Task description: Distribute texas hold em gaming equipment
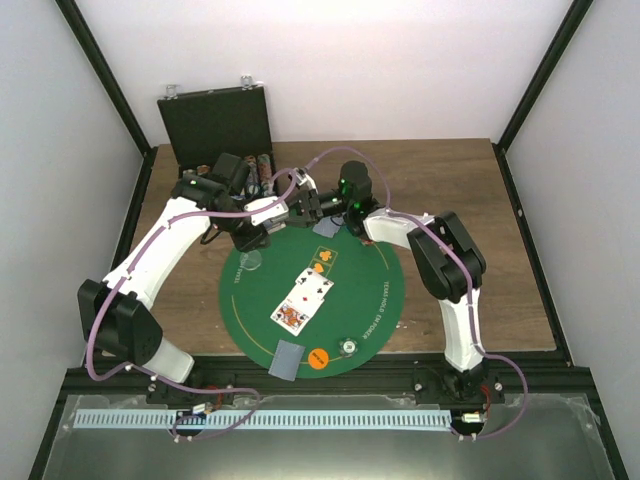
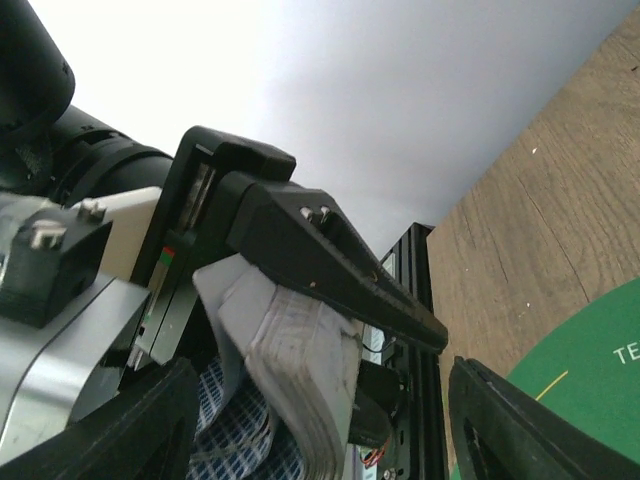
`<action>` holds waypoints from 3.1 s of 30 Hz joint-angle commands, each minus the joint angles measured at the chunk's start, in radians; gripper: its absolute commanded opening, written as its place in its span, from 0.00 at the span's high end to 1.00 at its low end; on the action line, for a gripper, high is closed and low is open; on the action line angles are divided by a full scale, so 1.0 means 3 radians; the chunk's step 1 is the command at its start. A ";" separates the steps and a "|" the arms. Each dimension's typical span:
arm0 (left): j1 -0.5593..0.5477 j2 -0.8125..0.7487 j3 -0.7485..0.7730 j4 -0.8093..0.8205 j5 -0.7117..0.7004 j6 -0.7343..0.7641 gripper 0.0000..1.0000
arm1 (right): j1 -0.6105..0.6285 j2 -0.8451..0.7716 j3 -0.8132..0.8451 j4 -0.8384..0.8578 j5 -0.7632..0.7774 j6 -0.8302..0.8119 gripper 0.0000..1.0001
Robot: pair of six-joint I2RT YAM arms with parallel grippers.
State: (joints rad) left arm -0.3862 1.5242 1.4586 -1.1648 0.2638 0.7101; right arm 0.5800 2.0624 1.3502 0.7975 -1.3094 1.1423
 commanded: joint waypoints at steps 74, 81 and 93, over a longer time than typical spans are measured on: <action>0.0107 0.0022 -0.0243 0.0323 -0.0181 -0.0006 0.60 | -0.0092 -0.0765 0.0846 -0.3669 0.1373 -0.2359 0.99; 0.0241 -0.0013 -0.0274 0.0440 -0.0174 -0.0152 0.60 | -0.0151 -0.1023 0.0605 -0.3549 0.1688 -0.2317 0.99; 0.0321 -0.0059 -0.0296 0.0533 -0.0300 -0.0285 0.60 | -0.0193 -0.1916 -0.1477 -0.2286 0.2847 -0.1351 0.99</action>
State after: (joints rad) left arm -0.2951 1.5341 1.3724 -1.0286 0.1833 0.6437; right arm 0.5125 1.5139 1.0695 -0.0452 -0.6212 0.6033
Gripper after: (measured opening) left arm 0.402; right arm 0.007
